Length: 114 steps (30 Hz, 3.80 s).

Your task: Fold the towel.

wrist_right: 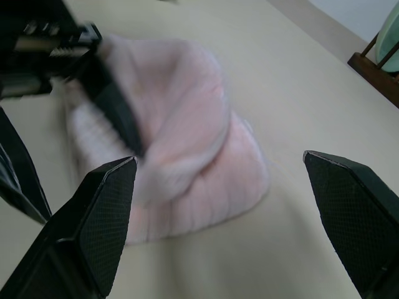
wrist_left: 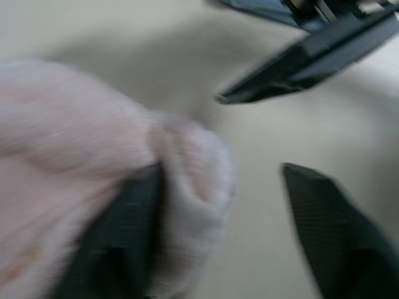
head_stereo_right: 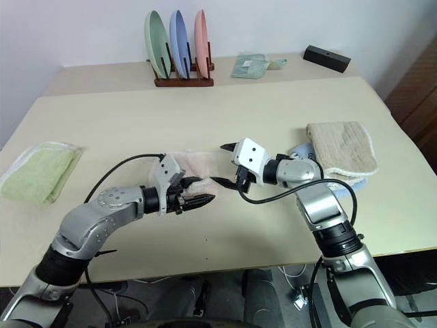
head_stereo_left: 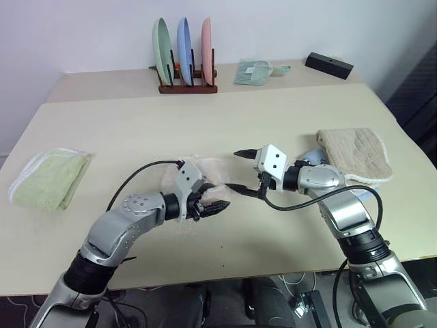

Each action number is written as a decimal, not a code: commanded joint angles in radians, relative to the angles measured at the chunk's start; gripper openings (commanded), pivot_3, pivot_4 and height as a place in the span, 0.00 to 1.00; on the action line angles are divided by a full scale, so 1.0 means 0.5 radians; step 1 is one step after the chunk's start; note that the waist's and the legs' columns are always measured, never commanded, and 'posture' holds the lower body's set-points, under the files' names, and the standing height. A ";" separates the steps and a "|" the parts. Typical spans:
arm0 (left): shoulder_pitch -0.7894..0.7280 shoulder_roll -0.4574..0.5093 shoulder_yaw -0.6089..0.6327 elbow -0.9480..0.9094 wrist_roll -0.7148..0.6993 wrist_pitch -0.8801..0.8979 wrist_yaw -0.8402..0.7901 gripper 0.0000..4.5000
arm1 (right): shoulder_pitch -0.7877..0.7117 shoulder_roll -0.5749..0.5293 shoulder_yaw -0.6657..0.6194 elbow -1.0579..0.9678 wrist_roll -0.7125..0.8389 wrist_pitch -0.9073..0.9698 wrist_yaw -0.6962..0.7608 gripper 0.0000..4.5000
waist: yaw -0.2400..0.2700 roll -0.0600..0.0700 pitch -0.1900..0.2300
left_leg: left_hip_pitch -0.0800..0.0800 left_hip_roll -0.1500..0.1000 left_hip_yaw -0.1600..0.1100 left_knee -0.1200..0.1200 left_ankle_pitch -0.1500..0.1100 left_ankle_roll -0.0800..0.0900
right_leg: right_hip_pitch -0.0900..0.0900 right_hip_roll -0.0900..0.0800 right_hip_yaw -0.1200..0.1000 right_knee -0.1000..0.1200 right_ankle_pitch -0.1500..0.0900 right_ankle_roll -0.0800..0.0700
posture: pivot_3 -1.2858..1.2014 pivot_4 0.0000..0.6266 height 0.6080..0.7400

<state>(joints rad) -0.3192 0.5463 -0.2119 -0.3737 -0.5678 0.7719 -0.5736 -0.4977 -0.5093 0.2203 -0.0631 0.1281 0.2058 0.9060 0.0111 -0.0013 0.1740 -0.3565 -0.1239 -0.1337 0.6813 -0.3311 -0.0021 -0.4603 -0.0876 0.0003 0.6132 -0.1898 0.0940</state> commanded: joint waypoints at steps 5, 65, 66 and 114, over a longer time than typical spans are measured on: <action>0.152 0.046 0.415 -0.215 -0.307 0.090 -0.096 0.89 | -0.050 -0.029 -0.048 0.018 -0.032 -0.067 -0.016 0.97 | 0.001 0.000 0.000 | 0.000 0.000 0.000 0.000 0.000 0.000 | 0.000 0.000 0.000 0.000 0.000 0.000 | 0.52 0.24 0.96; 0.402 -0.700 1.138 0.067 -1.007 0.650 0.938 0.99 | -0.032 0.094 -0.038 -0.380 0.322 0.409 0.025 1.00 | 0.011 -0.003 -0.014 | 0.002 0.000 -0.001 0.003 0.000 0.000 | 0.004 0.000 -0.001 0.001 0.001 -0.001 | 0.52 0.24 0.96; 0.389 -0.729 1.128 0.073 -1.029 0.670 0.971 0.99 | -0.028 0.090 -0.036 -0.389 0.321 0.409 0.031 1.00 | 0.011 -0.004 -0.014 | 0.002 -0.001 -0.001 0.003 0.000 0.000 | 0.004 -0.001 -0.001 0.001 0.001 -0.001 | 0.52 0.24 0.96; 0.514 -0.716 2.155 0.145 -1.026 -0.659 1.856 0.81 | 0.059 -0.033 0.019 -0.355 0.292 0.322 0.114 1.00 | -0.001 -0.025 -0.016 | 0.001 0.001 -0.002 0.003 -0.001 -0.002 | 0.003 0.001 -0.001 -0.001 0.001 -0.001 | 0.52 0.24 0.96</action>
<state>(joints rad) -0.0923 0.1731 0.8466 -0.2520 -1.0458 0.4320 0.3664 -0.4589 -0.5201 0.2462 -0.2306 0.2765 0.3894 0.9562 0.0107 -0.0137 0.1658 -0.3556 -0.1232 -0.1339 0.6825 -0.3320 -0.0032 -0.4594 -0.0870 0.0000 0.6127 -0.1893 0.0935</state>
